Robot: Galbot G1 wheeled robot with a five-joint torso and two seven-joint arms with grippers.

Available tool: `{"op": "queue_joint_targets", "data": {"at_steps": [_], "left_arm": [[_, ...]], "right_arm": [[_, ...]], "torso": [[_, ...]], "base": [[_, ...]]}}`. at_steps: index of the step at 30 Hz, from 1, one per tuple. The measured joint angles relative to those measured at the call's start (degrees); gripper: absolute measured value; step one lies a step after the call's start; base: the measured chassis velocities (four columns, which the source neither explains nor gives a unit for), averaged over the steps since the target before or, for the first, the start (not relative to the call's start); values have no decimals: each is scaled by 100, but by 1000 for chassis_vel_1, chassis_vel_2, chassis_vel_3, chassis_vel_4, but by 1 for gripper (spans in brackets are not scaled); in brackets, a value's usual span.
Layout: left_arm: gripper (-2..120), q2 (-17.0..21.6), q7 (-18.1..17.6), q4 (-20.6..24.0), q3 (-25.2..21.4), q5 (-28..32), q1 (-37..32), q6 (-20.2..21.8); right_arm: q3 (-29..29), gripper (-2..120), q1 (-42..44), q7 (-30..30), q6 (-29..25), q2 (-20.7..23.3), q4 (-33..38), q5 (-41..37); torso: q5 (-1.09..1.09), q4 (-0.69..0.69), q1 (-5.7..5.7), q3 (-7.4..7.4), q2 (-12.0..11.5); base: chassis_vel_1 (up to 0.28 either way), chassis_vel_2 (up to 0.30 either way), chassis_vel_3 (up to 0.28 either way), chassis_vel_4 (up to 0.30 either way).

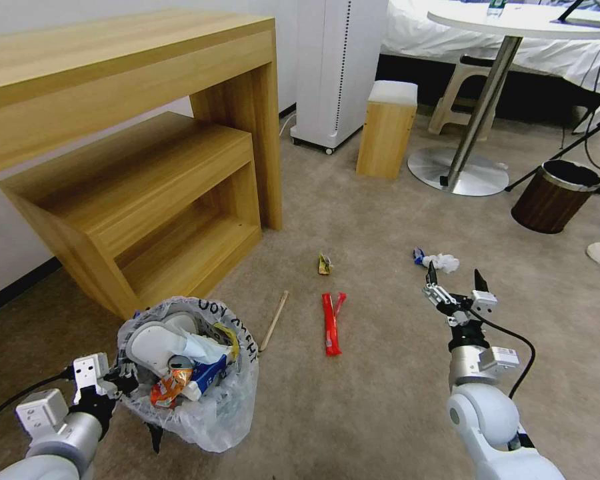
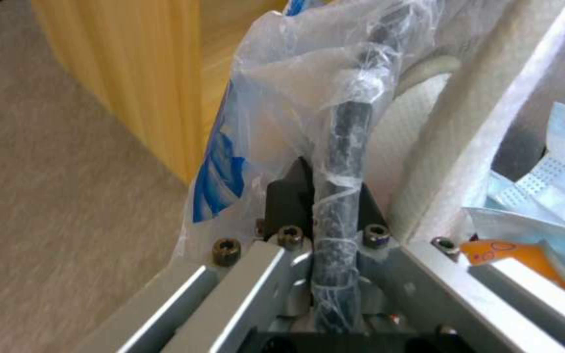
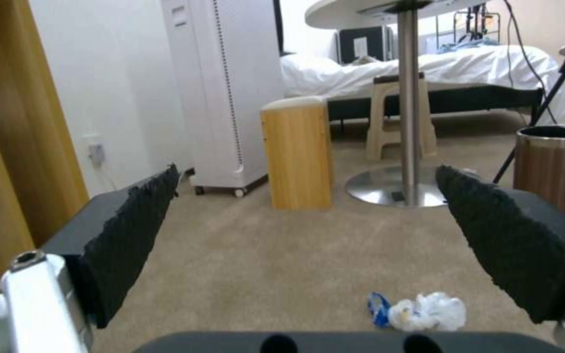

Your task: Pick up the trash bin and place the garbage on the floor into it.

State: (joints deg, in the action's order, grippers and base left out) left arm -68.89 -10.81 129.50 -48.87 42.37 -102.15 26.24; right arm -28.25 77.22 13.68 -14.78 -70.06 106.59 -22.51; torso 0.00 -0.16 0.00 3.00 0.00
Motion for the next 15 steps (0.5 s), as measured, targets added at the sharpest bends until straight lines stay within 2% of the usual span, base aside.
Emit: {"op": "queue_joint_targets", "data": {"at_steps": [7, 15], "left_arm": [[0, -9, 8, 23, 1, -18, -33, -19], [0, -28, 26, 46, 8, -42, -54, -22]], "right_arm": [[3, 100, 23, -6, -11, 4, 20, 16], [5, 100, 43, -23, -18, 36, 40, 14]], "torso": [[1, 1, 0, 0, 0], [1, 1, 0, -1, 0]], "base": [[-110, 102, 108, -122], [-81, 65, 64, -68]]}}
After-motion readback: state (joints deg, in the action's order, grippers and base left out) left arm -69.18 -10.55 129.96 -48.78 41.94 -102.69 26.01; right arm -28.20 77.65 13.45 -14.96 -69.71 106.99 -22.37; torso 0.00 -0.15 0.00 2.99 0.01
